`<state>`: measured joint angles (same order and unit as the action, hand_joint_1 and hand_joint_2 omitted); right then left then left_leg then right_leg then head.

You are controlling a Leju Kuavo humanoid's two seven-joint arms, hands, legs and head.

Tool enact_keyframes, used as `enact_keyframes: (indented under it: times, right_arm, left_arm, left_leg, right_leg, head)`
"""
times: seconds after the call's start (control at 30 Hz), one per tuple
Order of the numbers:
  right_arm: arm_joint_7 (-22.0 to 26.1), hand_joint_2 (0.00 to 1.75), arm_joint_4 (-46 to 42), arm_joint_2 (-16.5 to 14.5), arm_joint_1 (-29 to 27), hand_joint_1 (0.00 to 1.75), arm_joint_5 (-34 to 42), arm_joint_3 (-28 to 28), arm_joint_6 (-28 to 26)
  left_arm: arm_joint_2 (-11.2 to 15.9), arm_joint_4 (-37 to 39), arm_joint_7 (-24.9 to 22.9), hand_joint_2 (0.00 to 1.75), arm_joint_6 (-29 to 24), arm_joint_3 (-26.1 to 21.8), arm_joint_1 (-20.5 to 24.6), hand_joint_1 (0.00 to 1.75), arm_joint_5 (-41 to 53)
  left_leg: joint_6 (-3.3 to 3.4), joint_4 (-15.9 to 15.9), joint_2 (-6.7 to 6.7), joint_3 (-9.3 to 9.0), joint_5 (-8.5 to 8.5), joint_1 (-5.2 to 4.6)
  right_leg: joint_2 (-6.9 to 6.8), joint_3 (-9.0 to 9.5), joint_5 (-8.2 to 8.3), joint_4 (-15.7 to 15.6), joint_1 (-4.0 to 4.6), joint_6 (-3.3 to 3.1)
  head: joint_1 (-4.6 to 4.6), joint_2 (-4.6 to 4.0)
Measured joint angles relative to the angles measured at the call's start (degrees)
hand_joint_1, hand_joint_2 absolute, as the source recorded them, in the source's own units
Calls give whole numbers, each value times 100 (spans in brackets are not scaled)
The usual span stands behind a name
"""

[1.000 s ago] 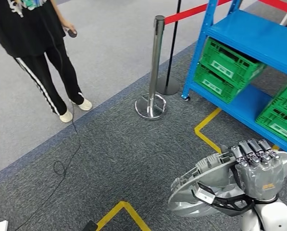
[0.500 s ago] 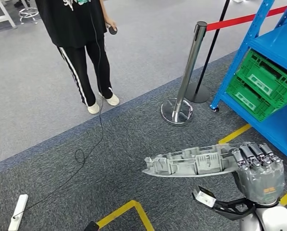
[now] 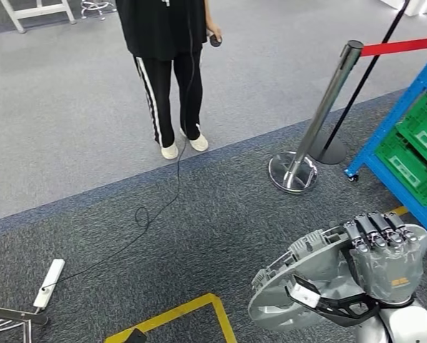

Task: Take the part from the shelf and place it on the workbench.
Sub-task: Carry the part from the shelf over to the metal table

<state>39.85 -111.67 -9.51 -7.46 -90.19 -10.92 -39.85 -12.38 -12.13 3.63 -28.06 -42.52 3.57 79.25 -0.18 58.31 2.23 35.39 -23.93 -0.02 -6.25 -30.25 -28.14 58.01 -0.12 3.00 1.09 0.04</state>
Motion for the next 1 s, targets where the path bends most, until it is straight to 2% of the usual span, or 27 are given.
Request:
enact_keyframes:
  times: [0.03, 0.1, 0.17, 0.2, 0.23, 0.27, 0.3, 0.33, 0.37, 0.4, 0.47, 0.5, 0.53, 0.6, 0.67, 0.7, 0.73, 0.77, 0.8, 0.83, 0.87, 0.9, 0.93, 0.97, 1.0]
  right_arm:
    - [-1, 175, 0, -1, 4, 175, 1, 1, 0]
    - [-2, 175, -2, -1, 5, 175, 4, 1, 0]
    - [-4, 175, -2, -1, -9, 175, 6, 2, 0]
    - [-5, 175, -1, -1, -20, 175, 6, 3, 0]
    - [-5, 175, 0, -2, -29, 175, 5, 3, 0]
    - [-5, 175, 0, -2, -34, 175, 5, 3, 0]
    - [-5, 175, 0, -1, -35, 175, 5, 3, 0]
    - [-5, 175, -1, -1, -31, 175, 6, 3, 0]
    - [-5, 175, -1, -1, -28, 175, 6, 3, 0]
    - [-6, 175, -2, -1, -25, 175, 8, 4, 0]
    - [-5, 175, -4, -2, -20, 175, 8, 7, 0]
    - [-5, 175, -5, -2, -16, 175, 9, 7, 0]
    - [-5, 175, -6, -2, -8, 175, 8, 8, 0]
    - [-7, 175, -10, -2, -4, 175, 6, 10, 0]
    - [-7, 175, -13, -2, -21, 175, 3, 9, 0]
    - [-8, 175, -14, -2, -30, 175, 2, 8, 0]
    - [-8, 175, -13, -2, -37, 175, 1, 8, 0]
    - [-7, 175, -13, -2, -40, 175, 1, 9, 0]
    - [-7, 175, -13, -2, -38, 175, 1, 10, 0]
    - [-7, 175, -13, -2, -37, 175, 1, 10, 0]
    - [-7, 175, -14, -2, -34, 175, 1, 10, 0]
    - [-7, 175, -14, -2, -34, 175, 2, 9, 0]
    - [-6, 175, -15, -2, -33, 175, 2, 9, 0]
    - [-5, 175, -16, -3, -30, 175, 3, 9, 0]
    - [-5, 175, -27, -3, -26, 175, 3, 8, 0]
  left_arm:
    - [1, 0, 0, 175, 0, -1, -7, 0, -1]
    - [4, 0, 0, 175, 0, -3, -4, 0, -2]
    - [4, 0, -1, 175, -1, -3, 7, 0, -2]
    - [2, 0, -1, 175, -1, -2, 8, 0, -2]
    - [2, 0, -1, 175, -1, -2, 5, 0, -2]
    - [2, 0, -1, 175, -1, -3, 2, 0, -2]
    - [3, 0, -1, 175, -1, -3, 0, 0, -2]
    - [2, 0, 0, 175, -1, -4, -1, 0, -2]
    - [-1, 0, -1, 175, -1, -4, 1, 0, -2]
    - [-4, 0, -1, 175, -1, -4, 3, 0, -2]
    - [-9, 0, -1, 175, 1, -4, -4, 0, -2]
    - [-10, 0, -1, 175, 1, -4, -17, 0, -2]
    - [-11, 0, -1, 175, 2, -4, -31, 0, -2]
    - [-11, 0, -1, 175, 2, -4, -39, 0, -3]
    - [-10, 0, -1, 175, 5, -4, -18, 0, -7]
    - [-7, 0, -1, 175, 10, -4, -9, 0, -10]
    - [-2, 0, -1, 175, 15, -4, -7, 0, -15]
    - [4, 0, -1, 175, 20, -4, -10, 0, -20]
    - [10, 0, -2, 175, 23, -4, -13, 0, -25]
    - [14, 0, -2, 175, 23, -4, -16, 0, -31]
    - [14, 0, -2, 175, 23, -4, -14, 0, -35]
    - [12, 0, -2, 175, 24, -4, -6, 0, -39]
    - [9, 0, -4, 175, 25, -4, 1, 0, -42]
    - [6, 0, -9, 175, 26, -4, 4, 0, -42]
    - [5, 0, -16, 175, 27, -4, 3, 0, -41]
  left_leg:
    - [40, -5, -58, -5, 0, 1]
    - [120, -14, -174, -15, 9, 12]
    - [174, -14, -294, -11, 13, 8]
    - [187, -14, -364, -9, 15, -1]
    - [195, -13, -442, -8, 15, -10]
    - [197, -12, -524, -10, 18, -18]
    - [198, -11, -606, -14, 22, -22]
    - [195, -11, -686, -19, 26, -21]
    - [185, -6, -759, -18, 31, -26]
    - [165, 2, -827, -9, 39, -25]
    - [96, -2, -944, 30, 72, -6]
    - [53, -13, -1002, 48, 95, 10]
    - [21, -14, -1001, 64, 97, 20]
    - [-28, 189, -769, 171, -59, 1]
    - [-69, 802, -443, 459, -416, -14]
    - [-90, 1152, -369, 620, -569, -9]
    - [-107, 1390, -331, 725, -638, -3]
    - [-120, 1443, -309, 738, -602, 4]
    - [-130, 1286, -282, 645, -472, 10]
    - [-135, 955, -225, 458, -285, 14]
    - [-140, 576, -101, 247, -139, 5]
    - [-118, 252, 5, 75, -42, -7]
    - [-85, 49, 86, -29, -7, -22]
    - [-44, -29, 117, -59, -24, -40]
    - [11, -44, 61, -52, -26, -48]
  right_leg:
    - [18, 5, -37, 18, -14, 24]
    - [238, -120, -250, 324, -42, 59]
    - [515, -486, -603, 1073, -45, 58]
    - [573, -686, -725, 1445, -40, 49]
    - [601, -826, -752, 1667, -36, 35]
    - [618, -866, -663, 1671, -34, 13]
    - [645, -792, -478, 1448, -32, -13]
    - [709, -637, -248, 1075, -31, -41]
    - [836, -468, -70, 685, -35, -66]
    - [945, -328, 39, 369, -42, -72]
    - [1061, -194, 70, 105, -35, -71]
    - [1016, -174, 79, 77, -26, -76]
    - [959, -154, 100, 55, -25, -100]
    - [821, -125, 144, -9, -33, -154]
    - [654, -111, 155, -40, -28, -188]
    - [567, -112, 151, -40, -24, -198]
    - [484, -113, 146, -39, -23, -201]
    - [407, -113, 141, -37, -25, -200]
    - [336, -109, 135, -36, -28, -193]
    - [269, -100, 125, -34, -32, -179]
    - [213, -91, 111, -29, -25, -156]
    - [162, -87, 91, -15, -9, -127]
    - [117, -80, 73, -6, 10, -97]
    - [68, -72, 59, -3, 30, -71]
    - [12, -58, 48, -3, 36, -47]
  head:
    - [-3, 0]
    - [-21, 0]
    - [-40, 0]
    - [-45, 0]
    - [-46, 0]
    - [-46, 0]
    - [-47, 0]
    - [-47, 0]
    - [-46, 0]
    - [-45, 0]
    - [-42, 0]
    - [-41, 0]
    - [-42, 0]
    - [-12, 0]
    - [17, 0]
    - [20, 0]
    - [21, 0]
    - [21, 0]
    - [22, 0]
    - [22, 0]
    - [23, 0]
    - [25, 0]
    - [20, 0]
    - [15, 0]
    - [9, 0]
